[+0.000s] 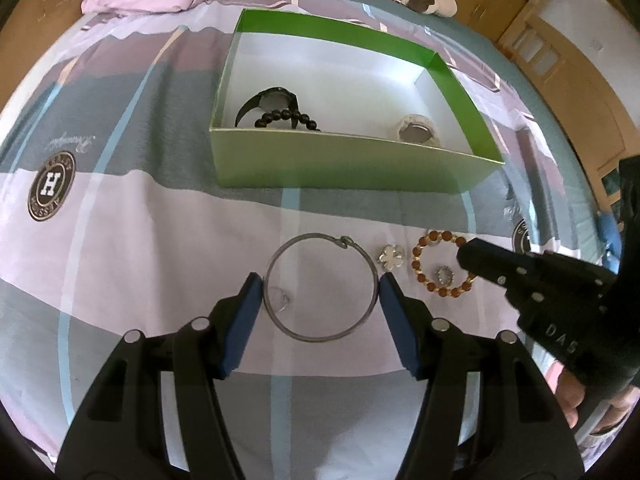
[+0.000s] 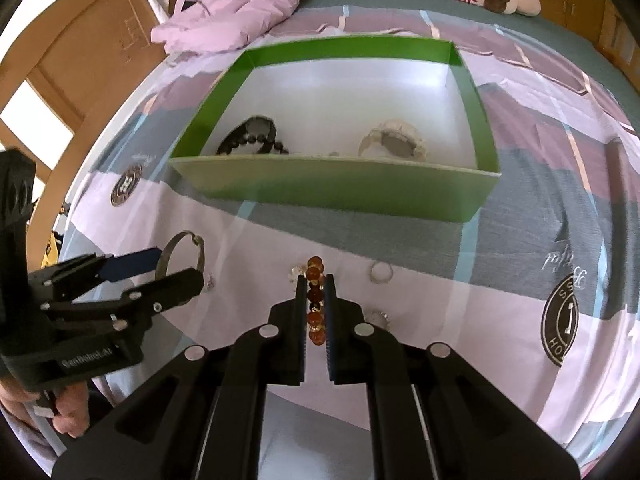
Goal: Organize jewelry
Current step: 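Carry the bangle with the left tool while the right tool carries the bracelet over the box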
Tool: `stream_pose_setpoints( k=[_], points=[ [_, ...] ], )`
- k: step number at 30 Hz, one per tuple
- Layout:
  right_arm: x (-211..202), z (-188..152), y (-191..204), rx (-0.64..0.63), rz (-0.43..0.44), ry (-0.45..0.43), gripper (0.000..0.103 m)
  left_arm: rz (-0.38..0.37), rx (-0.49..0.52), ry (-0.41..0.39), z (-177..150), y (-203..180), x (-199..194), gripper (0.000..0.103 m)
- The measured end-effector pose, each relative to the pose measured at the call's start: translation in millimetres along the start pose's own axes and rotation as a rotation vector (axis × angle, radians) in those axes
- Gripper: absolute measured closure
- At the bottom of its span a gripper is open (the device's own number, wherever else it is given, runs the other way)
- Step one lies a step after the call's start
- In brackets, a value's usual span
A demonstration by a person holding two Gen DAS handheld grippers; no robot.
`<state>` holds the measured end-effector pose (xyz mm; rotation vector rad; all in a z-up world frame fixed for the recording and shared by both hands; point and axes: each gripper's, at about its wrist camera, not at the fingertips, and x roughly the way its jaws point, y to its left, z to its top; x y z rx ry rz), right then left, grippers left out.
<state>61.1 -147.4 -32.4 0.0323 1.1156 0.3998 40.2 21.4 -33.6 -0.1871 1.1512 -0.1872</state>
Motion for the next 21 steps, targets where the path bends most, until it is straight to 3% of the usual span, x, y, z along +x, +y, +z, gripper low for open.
stream_pose_setpoints(
  k=[8,14,16,21],
  points=[
    [-50,19,1,-0.024,-0.014,-0.226,0.096,0.090,0.074,-0.164,14,-11,-32,0.042],
    [-60,52,-7,0.006,0.024,-0.409,0.096,0.117,0.125,-0.246,63,-28,-42,0.042],
    [-50,61,-15,0.034,0.015,-0.424,0.096,0.109,0.113,-0.239,81,-29,-34,0.042],
    [-12,77,-40,0.143,-0.018,-0.357,0.095,0.162,0.130,-0.224,106,-28,-2,0.042]
  ],
)
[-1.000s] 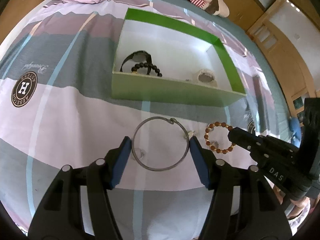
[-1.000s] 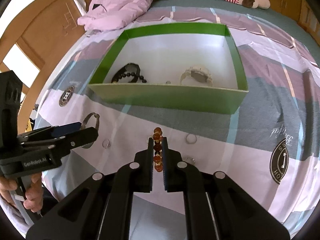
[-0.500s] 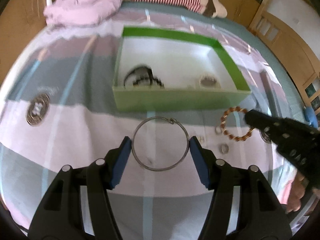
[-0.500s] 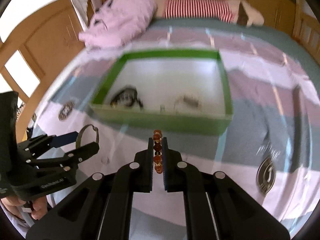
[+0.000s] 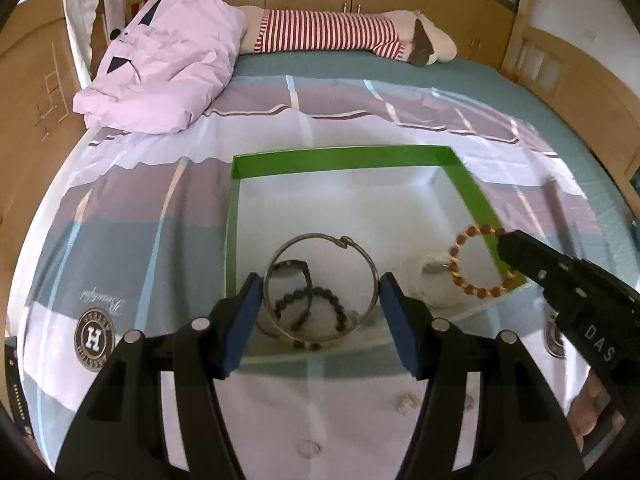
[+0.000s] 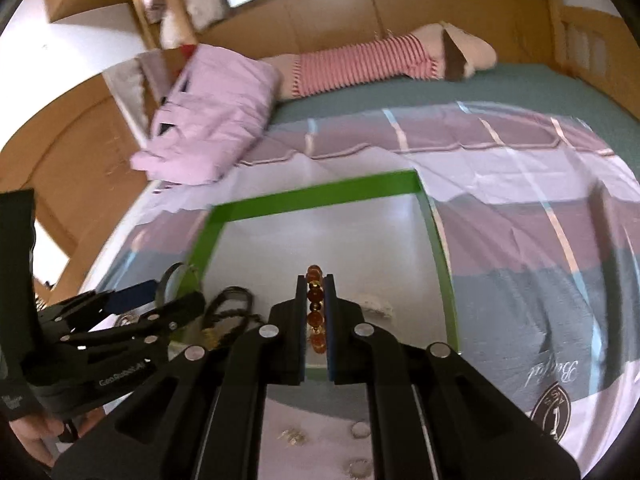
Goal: Organize jewelry
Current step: 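Carry the bangle with the left tool while the right tool carries the bracelet over the box, then open the right tool to drop the bracelet in the box while the left tool releases the bangle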
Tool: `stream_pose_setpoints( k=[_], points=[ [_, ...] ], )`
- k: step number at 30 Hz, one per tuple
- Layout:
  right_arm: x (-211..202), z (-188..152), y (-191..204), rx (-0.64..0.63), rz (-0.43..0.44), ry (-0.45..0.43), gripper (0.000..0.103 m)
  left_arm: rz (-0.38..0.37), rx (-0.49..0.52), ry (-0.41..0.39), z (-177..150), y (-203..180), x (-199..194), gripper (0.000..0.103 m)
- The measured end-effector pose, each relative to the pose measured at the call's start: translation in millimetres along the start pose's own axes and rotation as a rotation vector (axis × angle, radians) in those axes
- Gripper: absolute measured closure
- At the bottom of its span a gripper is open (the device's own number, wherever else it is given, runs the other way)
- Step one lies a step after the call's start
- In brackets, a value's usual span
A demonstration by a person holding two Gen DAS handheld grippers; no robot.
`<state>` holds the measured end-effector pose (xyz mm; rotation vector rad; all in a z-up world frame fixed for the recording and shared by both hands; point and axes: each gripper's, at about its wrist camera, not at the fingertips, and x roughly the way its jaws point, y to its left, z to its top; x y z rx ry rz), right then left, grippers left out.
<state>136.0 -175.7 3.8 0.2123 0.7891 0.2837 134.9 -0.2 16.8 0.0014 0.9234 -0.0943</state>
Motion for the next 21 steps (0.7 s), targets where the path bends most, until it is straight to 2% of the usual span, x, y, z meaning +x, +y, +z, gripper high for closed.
stream_pose_setpoints(
  k=[3,7,8,9,11,13,18,21],
  points=[
    [6,2,0,0.000,0.000,0.001,0.096,0.024,-0.019,0.025,0,4,17,0.042],
    [11,0,5,-0.010,0.005,0.015,0.095,0.077,0.007,0.007,-4,1,23,0.042],
    [11,-1,7,-0.018,-0.006,0.018,0.092,0.086,0.013,0.000,-4,1,22,0.042],
    [11,-2,7,-0.023,-0.010,0.019,0.077,0.094,0.018,-0.008,-5,0,22,0.042],
    [9,-3,7,-0.022,-0.009,0.014,0.057,0.118,0.023,-0.035,-6,-2,17,0.037],
    [4,-4,5,-0.005,-0.002,-0.001,0.057,0.127,0.035,-0.065,-7,-5,12,0.029],
    [-3,-4,2,-0.009,0.005,-0.001,0.056,0.139,0.064,-0.103,-8,-13,2,0.029],
    [-5,-5,2,-0.016,-0.004,-0.005,0.051,0.142,0.078,-0.121,-9,-18,-2,0.025]
  ],
)
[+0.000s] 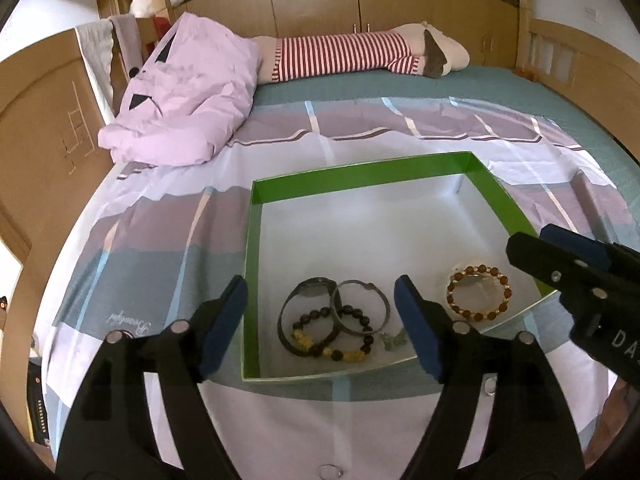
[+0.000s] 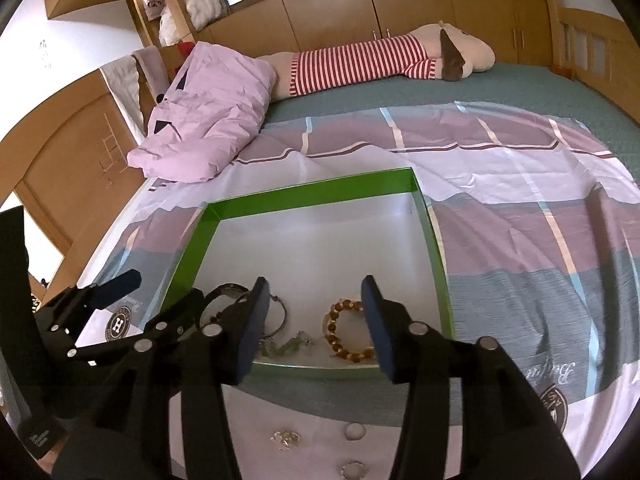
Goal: Organize jewelry
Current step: 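Open the right tool to drop the bracelet in the box while the left tool releases the bangle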
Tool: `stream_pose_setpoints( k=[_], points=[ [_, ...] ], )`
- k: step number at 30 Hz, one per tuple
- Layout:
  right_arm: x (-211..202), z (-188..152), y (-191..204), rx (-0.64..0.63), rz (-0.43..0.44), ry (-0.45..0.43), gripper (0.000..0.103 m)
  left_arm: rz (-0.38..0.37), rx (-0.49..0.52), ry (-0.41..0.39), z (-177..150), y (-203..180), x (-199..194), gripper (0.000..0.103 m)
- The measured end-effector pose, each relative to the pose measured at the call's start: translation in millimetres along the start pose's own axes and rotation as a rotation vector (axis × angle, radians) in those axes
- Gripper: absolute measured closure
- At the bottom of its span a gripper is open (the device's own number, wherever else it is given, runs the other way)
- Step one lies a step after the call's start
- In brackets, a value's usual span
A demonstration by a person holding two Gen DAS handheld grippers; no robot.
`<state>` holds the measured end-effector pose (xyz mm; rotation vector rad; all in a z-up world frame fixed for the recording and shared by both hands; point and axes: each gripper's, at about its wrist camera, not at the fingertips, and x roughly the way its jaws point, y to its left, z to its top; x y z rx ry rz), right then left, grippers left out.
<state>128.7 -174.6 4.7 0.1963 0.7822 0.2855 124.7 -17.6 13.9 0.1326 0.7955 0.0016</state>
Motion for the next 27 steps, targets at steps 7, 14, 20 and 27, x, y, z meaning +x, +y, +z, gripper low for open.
stream_pose_setpoints(
  k=[7,14,20,27],
  points=[
    [-5,-2,2,-0.015,0.000,-0.004,0.047,0.000,0.030,-0.008,-4,-8,-5,0.024],
    [-22,-16,-1,-0.016,0.110,0.067,0.053,-0.029,0.035,0.047,-24,4,-17,0.023],
    [-13,-45,4,-0.126,0.104,0.254,0.067,-0.159,-0.004,0.161,-51,17,-29,0.024],
    [30,-77,-5,-0.134,-0.046,0.450,0.067,-0.097,0.066,0.302,-81,-4,-6,0.023]
  ],
)
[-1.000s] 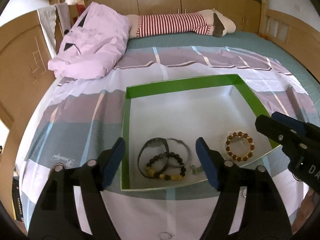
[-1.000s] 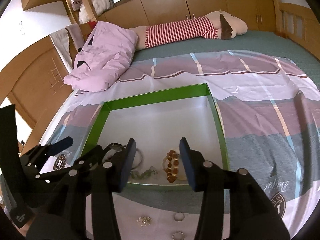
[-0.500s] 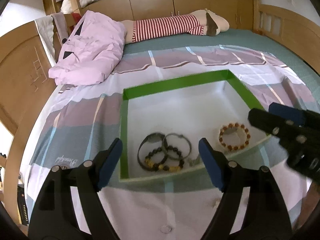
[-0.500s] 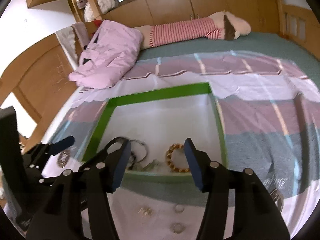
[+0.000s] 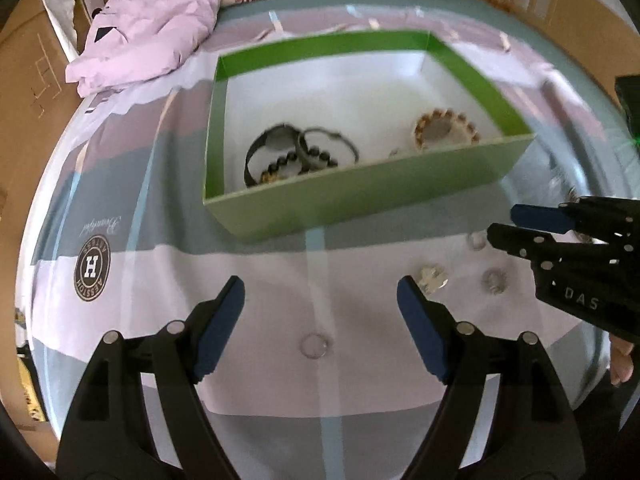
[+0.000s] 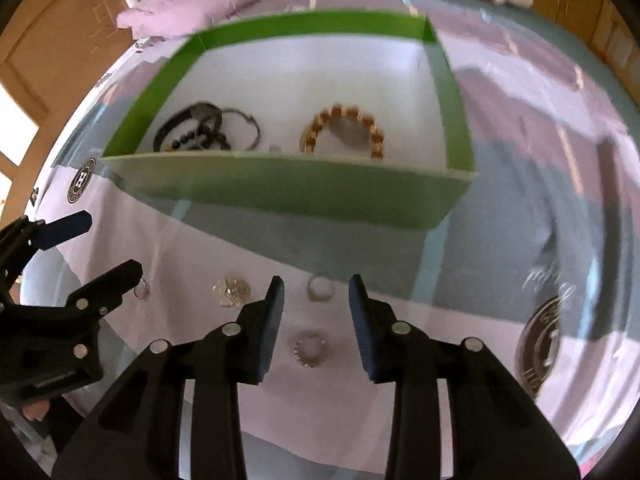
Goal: Organize jewelry
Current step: 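Open the right tool to drop the bracelet in the box while the left tool releases the bangle, then move the right tool to the beaded silver ring while the left tool moves to the flower charm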
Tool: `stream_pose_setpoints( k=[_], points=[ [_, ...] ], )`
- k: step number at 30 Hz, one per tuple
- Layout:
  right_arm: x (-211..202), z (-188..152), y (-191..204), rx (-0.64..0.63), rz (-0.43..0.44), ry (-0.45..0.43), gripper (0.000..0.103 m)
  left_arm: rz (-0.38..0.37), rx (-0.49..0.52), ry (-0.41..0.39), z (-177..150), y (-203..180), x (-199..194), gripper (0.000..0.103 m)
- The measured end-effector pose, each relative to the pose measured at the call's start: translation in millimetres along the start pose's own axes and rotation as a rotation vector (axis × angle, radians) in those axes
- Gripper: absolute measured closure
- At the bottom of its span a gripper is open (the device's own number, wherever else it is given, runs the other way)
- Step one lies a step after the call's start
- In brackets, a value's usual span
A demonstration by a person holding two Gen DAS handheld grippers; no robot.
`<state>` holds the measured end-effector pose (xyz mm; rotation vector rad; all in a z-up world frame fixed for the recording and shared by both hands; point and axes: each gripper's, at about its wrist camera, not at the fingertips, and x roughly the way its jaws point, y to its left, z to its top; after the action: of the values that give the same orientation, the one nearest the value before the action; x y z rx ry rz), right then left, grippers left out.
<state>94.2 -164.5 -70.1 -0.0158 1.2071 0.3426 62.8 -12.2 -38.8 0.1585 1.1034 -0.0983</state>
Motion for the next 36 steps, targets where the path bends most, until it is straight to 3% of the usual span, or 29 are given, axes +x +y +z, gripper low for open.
stream_pose_setpoints(
  k=[5,8,10,11,16,25,27,29,31,36],
  points=[
    [4,-5,21,-0.045,0.105,0.010,0.067,0.051,-0.055,0.061,-1,19,11,0.023],
    [3,-8,25,-0.073,0.014,0.030,0.066,0.056,-0.092,0.062,-1,28,11,0.023],
    [-4,-11,13,-0.037,-0.012,0.040,0.058,0.020,-0.091,0.049,-1,26,10,0.023],
    [-5,-13,5,-0.014,-0.009,0.053,0.054,-0.005,-0.081,0.042,0,22,9,0.023],
    [9,-27,-18,0.005,-0.055,0.127,0.053,-0.076,0.008,0.015,0,-16,10,0.023],
    [5,-38,-36,0.012,-0.059,0.143,0.052,-0.054,0.116,0.000,0,-68,36,0.023],
    [6,-37,-36,0.008,-0.066,0.149,0.051,-0.019,0.122,0.004,-2,-71,40,0.026],
    [5,-37,-36,0.005,-0.066,0.151,0.051,0.018,0.117,0.018,-3,-68,46,0.042],
    [6,-37,-32,-0.001,-0.062,0.148,0.051,-0.007,0.092,0.027,-2,-62,47,0.046],
    [12,-35,-18,-0.030,-0.047,0.150,0.051,0.015,0.077,0.024,-2,-53,44,0.049]
  ],
)
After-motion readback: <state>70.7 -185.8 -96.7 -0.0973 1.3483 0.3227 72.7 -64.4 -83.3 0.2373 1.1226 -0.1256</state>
